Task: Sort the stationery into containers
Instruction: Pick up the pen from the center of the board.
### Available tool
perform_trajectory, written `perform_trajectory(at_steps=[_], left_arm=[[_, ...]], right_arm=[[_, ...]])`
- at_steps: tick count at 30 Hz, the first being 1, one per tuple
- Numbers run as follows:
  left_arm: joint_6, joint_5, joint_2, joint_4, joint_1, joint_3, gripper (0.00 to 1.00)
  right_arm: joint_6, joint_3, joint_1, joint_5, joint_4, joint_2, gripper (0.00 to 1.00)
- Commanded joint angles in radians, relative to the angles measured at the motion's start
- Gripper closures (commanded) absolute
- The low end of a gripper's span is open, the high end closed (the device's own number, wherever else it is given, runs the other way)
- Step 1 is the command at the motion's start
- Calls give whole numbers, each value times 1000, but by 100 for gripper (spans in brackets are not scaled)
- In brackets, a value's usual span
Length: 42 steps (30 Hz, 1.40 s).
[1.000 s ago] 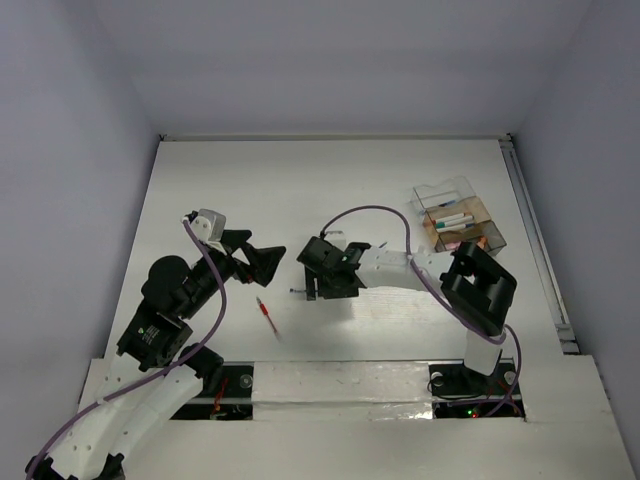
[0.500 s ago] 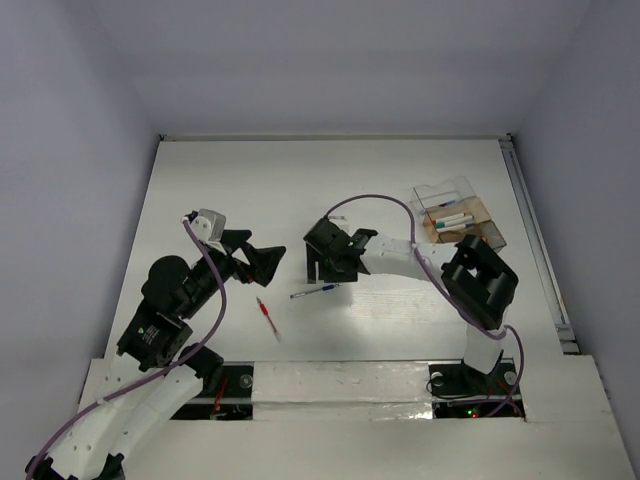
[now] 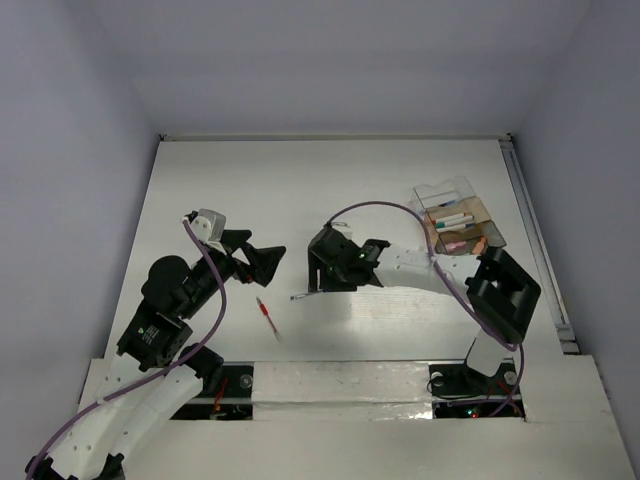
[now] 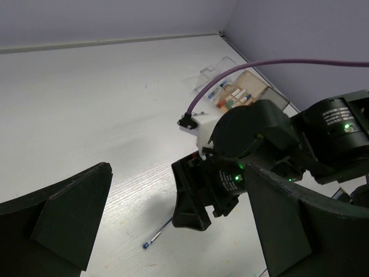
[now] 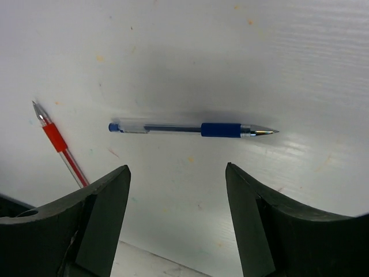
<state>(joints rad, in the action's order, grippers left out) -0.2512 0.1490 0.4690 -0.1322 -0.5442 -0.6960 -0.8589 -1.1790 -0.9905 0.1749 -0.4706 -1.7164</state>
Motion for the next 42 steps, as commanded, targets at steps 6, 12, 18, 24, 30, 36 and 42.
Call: perform_trajectory(at_steps=[6,12,18,24,30,36,42], left_arm=[[7,-2,0,39,-7,-17,2],[7,0,2,40,-7,-17,3],[7,0,7,39,-7,-17,2],[7,1,5,39,-7,-17,3],[6,-3,0,39,-7,-19,3],[1,-31,-6,29,-7,-22,2],[-13,-51,-3,25,-7,-22,1]], right_arm=[[-43,-16,-13,-5,50,-115,23],[-48,-25,18,37,44,-156,22],[-31,-79,27,66,10,-213,19],[6,-180,27,123,-98,-285,34],[37,-229,27,146,-193,-324,59],[63,-289,27,141,-243,-380,72],[90,-291,27,121,-211,-414,76]])
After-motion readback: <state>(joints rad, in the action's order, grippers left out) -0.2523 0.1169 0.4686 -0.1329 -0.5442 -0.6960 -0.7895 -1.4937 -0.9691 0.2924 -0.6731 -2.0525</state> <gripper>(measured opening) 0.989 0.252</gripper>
